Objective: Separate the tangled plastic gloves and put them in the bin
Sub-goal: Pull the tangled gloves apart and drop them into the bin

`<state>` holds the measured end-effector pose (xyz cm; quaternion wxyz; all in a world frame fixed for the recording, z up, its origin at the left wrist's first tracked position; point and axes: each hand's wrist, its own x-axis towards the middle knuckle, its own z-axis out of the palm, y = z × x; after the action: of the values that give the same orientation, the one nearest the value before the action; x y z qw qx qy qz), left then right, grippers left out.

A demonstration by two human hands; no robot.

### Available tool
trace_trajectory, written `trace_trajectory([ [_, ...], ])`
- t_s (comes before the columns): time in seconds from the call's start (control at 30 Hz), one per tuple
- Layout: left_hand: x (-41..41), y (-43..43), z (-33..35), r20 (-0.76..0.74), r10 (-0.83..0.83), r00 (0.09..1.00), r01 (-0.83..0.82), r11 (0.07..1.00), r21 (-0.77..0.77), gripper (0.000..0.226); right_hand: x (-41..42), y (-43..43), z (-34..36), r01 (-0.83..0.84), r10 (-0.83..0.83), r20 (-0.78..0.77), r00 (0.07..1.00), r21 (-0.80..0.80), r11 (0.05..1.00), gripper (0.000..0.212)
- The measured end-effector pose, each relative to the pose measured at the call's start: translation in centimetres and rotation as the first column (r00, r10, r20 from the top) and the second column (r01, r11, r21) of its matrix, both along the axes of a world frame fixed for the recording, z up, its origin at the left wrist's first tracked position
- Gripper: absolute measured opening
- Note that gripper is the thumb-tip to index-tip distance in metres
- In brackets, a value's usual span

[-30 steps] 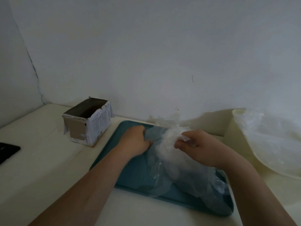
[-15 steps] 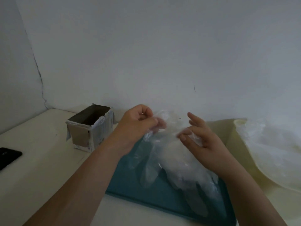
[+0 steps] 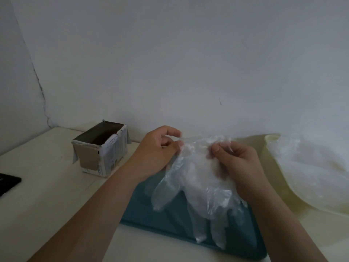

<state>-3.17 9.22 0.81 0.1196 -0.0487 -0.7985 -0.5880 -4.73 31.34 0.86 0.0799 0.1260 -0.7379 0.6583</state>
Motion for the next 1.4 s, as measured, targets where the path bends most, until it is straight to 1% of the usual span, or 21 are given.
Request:
trace_trajectory([
  [0.07, 0.0, -0.1, -0.2, 0.013, 0.017, 1.000, -0.016, 0.999, -0.032, 0.014, -0.3, 0.1, -0.2, 0.028, -0.027, 0.024, 0.999, -0.020, 0.999, 0.025],
  [0.1, -0.1, 0.2, -0.1, 0.069, 0.012, 0.998, -0.013, 1.000, 0.014, 0.014, -0.3, 0.2, -0.2, 0.021, -0.020, 0.032, 0.999, -0.034, 0.999, 0.024],
  [0.13, 0.0, 0.5, -0.1, 0.161, -0.008, 0.987, -0.005, 0.997, 0.083, 0.020, -0.3, 0.2, -0.2, 0.001, 0.001, 0.038, 0.999, -0.043, 0.999, 0.024],
  [0.2, 0.1, 1.1, 0.3, 0.381, -0.098, 0.919, 0.018, 0.978, 0.207, 0.040, -0.1, 0.2, -0.2, -0.035, 0.037, 0.042, 0.998, -0.048, 0.998, 0.024],
  [0.23, 0.2, 1.4, 0.2, 0.438, -0.174, 0.882, 0.050, 0.959, 0.280, 0.040, 0.0, 0.1, -0.1, -0.045, 0.047, 0.042, 0.998, -0.040, 0.998, 0.024],
  [0.3, 0.4, 1.7, -0.2, 0.401, -0.322, 0.857, 0.147, 0.901, 0.408, 0.039, 0.4, 0.0, 0.4, -0.051, 0.052, 0.033, 0.998, -0.020, 0.998, 0.023],
  [0.37, 0.6, 1.6, -0.3, 0.325, -0.367, 0.871, 0.183, 0.858, 0.479, 0.046, 1.0, 0.0, 1.3, -0.050, 0.050, 0.010, 0.999, 0.000, 0.999, 0.020],
  [0.43, 0.3, 1.5, -0.3, 0.305, -0.248, 0.919, 0.069, 0.866, 0.495, 0.037, 1.8, 0.5, 2.4, -0.017, 0.017, -0.025, 1.000, 0.014, 1.000, 0.016],
  [0.5, -0.2, 1.4, -0.1, 0.331, -0.012, 0.944, -0.148, 0.879, 0.453, 0.018, 2.4, 1.3, 3.6, 0.049, -0.048, -0.057, 0.997, 0.021, 0.999, 0.014],
  [0.53, -0.5, 1.4, -0.1, 0.343, 0.088, 0.935, -0.236, 0.877, 0.419, 0.015, 2.7, 1.7, 4.1, 0.074, -0.073, -0.069, 0.995, 0.016, 0.997, 0.014],
  [0.57, -0.6, 1.4, 0.1, 0.344, 0.153, 0.926, -0.289, 0.875, 0.389, 0.015, 2.9, 2.3, 4.8, 0.092, -0.091, -0.078, 0.993, 0.003, 0.996, 0.014],
  [0.63, -0.4, 2.1, 0.9, 0.330, 0.198, 0.923, -0.316, 0.879, 0.357, 0.014, 3.4, 3.5, 6.0, 0.113, -0.111, -0.092, 0.989, 0.016, 0.993, 0.015],
  [0.73, 0.1, 4.1, 2.6, 0.272, 0.151, 0.951, -0.241, 0.909, 0.340, 0.014, 4.2, 5.9, 8.0, 0.152, -0.144, -0.102, 0.984, 0.078, 0.985, 0.019],
  [0.87, 0.3, 7.1, 4.1, 0.298, -0.055, 0.953, -0.062, 0.927, 0.370, 0.036, 4.6, 10.2, 10.2, 0.236, -0.219, -0.133, 0.967, 0.131, 0.963, 0.024],
  [0.9, 0.3, 8.1, 4.5, 0.286, -0.099, 0.953, -0.010, 0.934, 0.358, 0.040, 4.6, 11.5, 10.6, 0.269, -0.247, -0.145, 0.958, 0.156, 0.950, 0.025],
  [0.93, 0.3, 9.3, 4.8, 0.264, -0.134, 0.955, 0.032, 0.933, 0.358, 0.036, 4.6, 13.1, 11.0, 0.310, -0.284, -0.155, 0.946, 0.192, 0.931, 0.025],
  [1.0, 0.4, 10.9, 5.5, 0.210, -0.157, 0.965, 0.076, 0.934, 0.349, 0.014, 3.7, 15.6, 10.9, 0.391, -0.358, -0.163, 0.919, 0.273, 0.879, 0.023],
  [1.03, 0.5, 11.6, 6.1, 0.188, -0.165, 0.968, 0.093, 0.934, 0.344, 0.009, 3.1, 16.9, 10.5, 0.436, -0.401, -0.172, 0.900, 0.315, 0.843, 0.023],
  [1.13, 1.0, 12.9, 8.3, 0.148, -0.240, 0.960, 0.164, 0.902, 0.399, 0.010, 0.9, 19.1, 8.8, 0.518, -0.494, -0.184, 0.850, 0.470, 0.715, 0.025],
  [1.3, 2.3, 13.3, 13.0, 0.001, -0.336, 0.942, 0.305, 0.856, 0.418, 0.015, -1.9, 19.3, 6.2, 0.497, -0.504, -0.208, 0.838, 0.671, 0.550, 0.027],
  [1.4, 2.3, 14.5, 14.6, -0.020, -0.438, 0.899, 0.397, 0.794, 0.461, 0.015, -2.6, 18.7, 6.0, 0.451, -0.507, -0.151, 0.849, 0.708, 0.544, 0.025],
])
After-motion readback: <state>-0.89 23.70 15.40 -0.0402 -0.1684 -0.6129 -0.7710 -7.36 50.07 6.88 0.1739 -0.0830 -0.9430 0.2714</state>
